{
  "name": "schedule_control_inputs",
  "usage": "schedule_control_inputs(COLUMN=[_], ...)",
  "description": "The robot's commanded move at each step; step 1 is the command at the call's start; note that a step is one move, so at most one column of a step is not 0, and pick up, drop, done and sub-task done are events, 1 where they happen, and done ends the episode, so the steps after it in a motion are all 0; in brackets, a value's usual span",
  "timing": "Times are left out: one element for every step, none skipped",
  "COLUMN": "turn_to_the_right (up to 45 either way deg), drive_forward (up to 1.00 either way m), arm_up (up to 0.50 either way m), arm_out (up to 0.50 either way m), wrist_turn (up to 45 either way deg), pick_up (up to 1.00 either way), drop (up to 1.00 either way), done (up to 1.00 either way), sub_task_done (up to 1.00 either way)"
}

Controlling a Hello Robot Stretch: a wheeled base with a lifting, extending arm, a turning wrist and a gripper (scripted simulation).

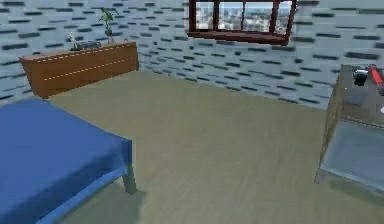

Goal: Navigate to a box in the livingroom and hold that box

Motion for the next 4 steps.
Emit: schedule_control_inputs(turn_to_the_right=[0.0, 3.0, 0.0, -3.0], drive_forward=[0.35, 0.0, 0.8, 0.0], arm_up=[0.0, 0.0, 0.0, 0.0], arm_out=[0.0, 0.0, 0.0, 0.0], wrist_turn=[0.0, 0.0, 0.0, 0.0], pick_up=[0.0, 0.0, 0.0, 0.0], drop=[0.0, 0.0, 0.0, 0.0], done=[0.0, 0.0, 0.0, 0.0], sub_task_done=[0.0, 0.0, 0.0, 0.0])
